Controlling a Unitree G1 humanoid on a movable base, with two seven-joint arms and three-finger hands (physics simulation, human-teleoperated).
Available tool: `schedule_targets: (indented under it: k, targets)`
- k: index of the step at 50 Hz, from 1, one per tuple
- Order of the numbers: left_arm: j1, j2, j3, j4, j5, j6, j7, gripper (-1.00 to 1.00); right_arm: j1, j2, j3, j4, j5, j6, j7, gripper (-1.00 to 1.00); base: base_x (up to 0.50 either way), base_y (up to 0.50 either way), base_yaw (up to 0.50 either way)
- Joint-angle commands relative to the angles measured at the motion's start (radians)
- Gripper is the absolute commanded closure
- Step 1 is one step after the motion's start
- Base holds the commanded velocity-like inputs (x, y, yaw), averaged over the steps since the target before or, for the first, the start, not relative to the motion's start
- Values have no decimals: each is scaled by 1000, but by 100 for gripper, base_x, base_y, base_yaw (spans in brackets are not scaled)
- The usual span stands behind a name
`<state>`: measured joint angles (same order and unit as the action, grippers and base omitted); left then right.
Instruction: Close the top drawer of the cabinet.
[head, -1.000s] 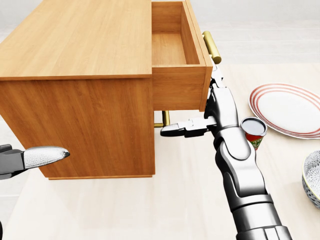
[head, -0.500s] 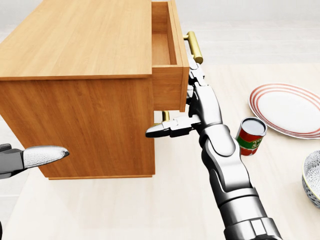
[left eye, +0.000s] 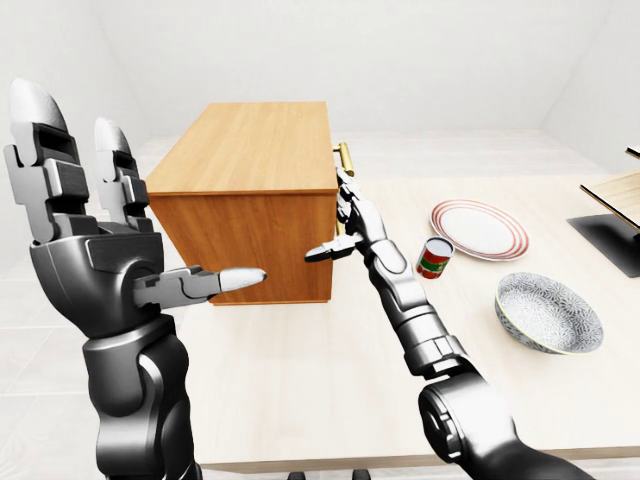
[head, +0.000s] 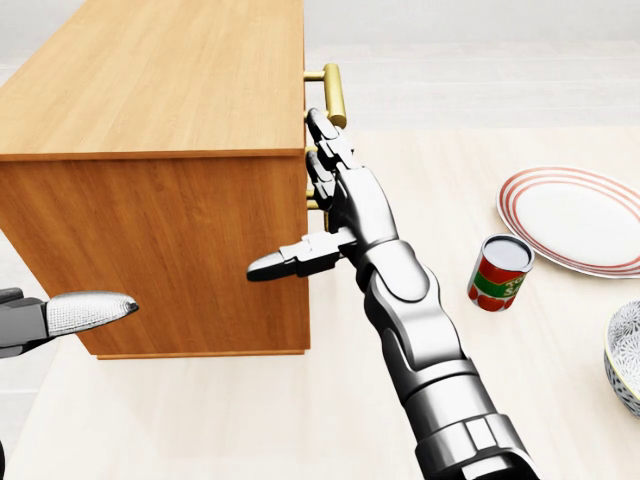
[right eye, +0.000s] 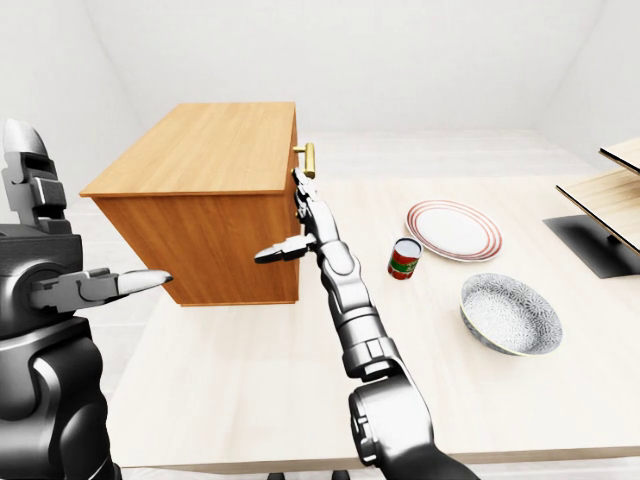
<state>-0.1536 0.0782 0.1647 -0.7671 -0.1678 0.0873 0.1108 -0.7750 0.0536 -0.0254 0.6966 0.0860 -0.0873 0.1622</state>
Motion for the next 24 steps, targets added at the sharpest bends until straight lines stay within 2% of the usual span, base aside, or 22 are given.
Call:
schedule_targets:
  k: [1, 24]
  targets:
    - [2, -3, 2, 5, 0, 0, -2, -100, -40, 34, 19, 212, 25, 0, 13, -100, 1, 0, 1]
    - [0, -3, 1, 11, 1, 0, -3, -100, -55, 37, 15, 235, 30, 0, 23, -100, 1, 0, 1]
